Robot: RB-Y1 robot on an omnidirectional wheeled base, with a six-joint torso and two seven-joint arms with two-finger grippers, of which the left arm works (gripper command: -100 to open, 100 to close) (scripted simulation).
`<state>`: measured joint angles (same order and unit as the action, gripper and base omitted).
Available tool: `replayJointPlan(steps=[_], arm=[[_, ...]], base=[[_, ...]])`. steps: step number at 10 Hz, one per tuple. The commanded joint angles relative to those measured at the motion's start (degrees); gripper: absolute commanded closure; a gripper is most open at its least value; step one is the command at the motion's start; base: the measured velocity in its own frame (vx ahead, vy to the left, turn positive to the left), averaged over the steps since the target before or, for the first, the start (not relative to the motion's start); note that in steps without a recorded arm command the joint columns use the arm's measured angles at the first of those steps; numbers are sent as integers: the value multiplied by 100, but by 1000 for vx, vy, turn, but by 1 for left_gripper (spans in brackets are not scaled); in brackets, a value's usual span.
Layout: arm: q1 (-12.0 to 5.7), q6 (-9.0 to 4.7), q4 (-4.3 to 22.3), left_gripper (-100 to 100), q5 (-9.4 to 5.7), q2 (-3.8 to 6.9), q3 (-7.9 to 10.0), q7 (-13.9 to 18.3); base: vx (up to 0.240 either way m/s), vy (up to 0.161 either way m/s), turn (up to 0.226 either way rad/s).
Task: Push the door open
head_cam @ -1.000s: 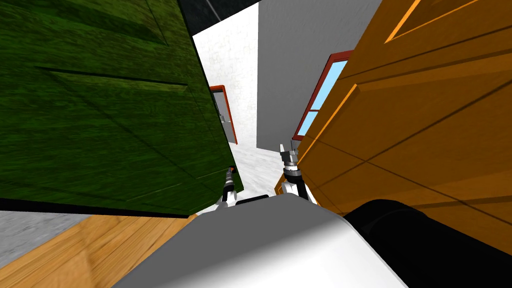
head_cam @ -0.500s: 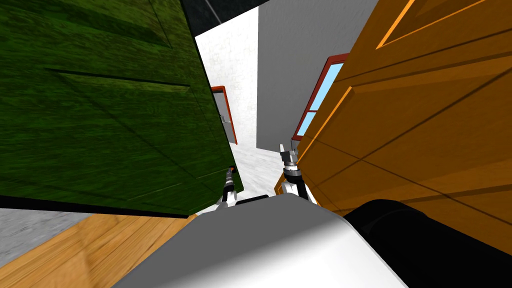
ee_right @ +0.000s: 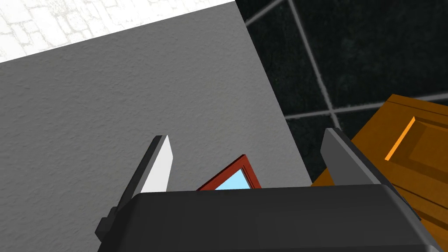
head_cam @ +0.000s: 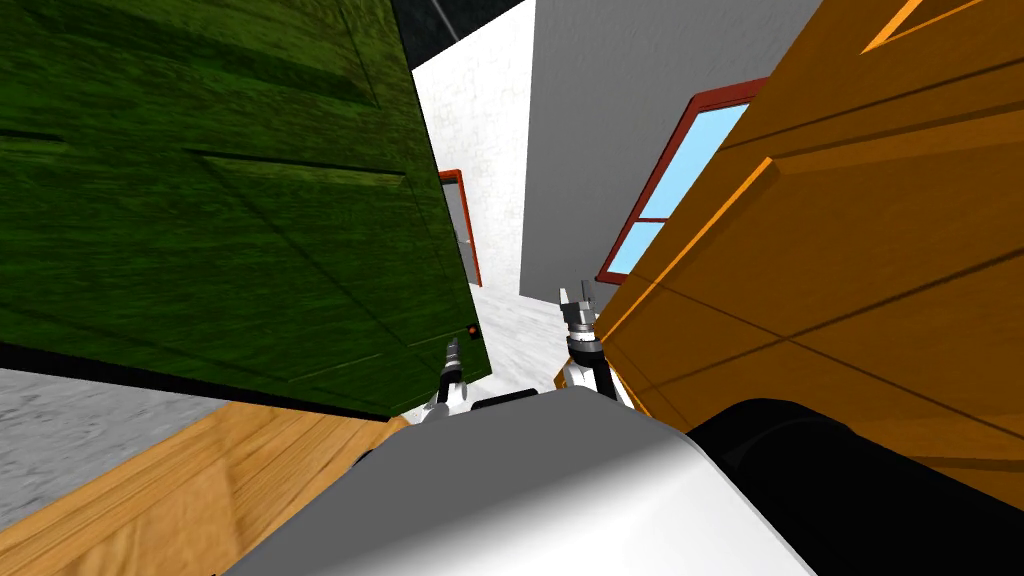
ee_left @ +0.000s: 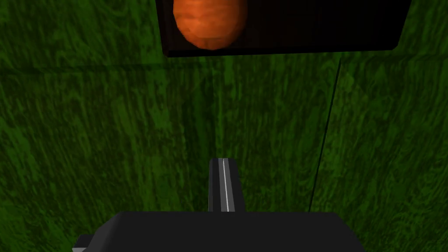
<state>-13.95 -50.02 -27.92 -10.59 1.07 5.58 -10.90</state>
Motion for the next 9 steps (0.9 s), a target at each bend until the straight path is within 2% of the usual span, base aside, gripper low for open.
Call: replayJointPlan(steps=[1,3,5,8,9], arm=[[14,51,-48,-100,173,48,26,117],[-6,79,-46,-100,381,61,63,251],[-26,107,-43,-100,595,31,101,390],[-55,147,-40,-100,896,-94,155,584],[-66,162,-39,-100,1010,-170,175,657]], base=[[-107,77,166],[-107,60,157],[-90,12,167],[-77,-45,150],[-109,-113,98]])
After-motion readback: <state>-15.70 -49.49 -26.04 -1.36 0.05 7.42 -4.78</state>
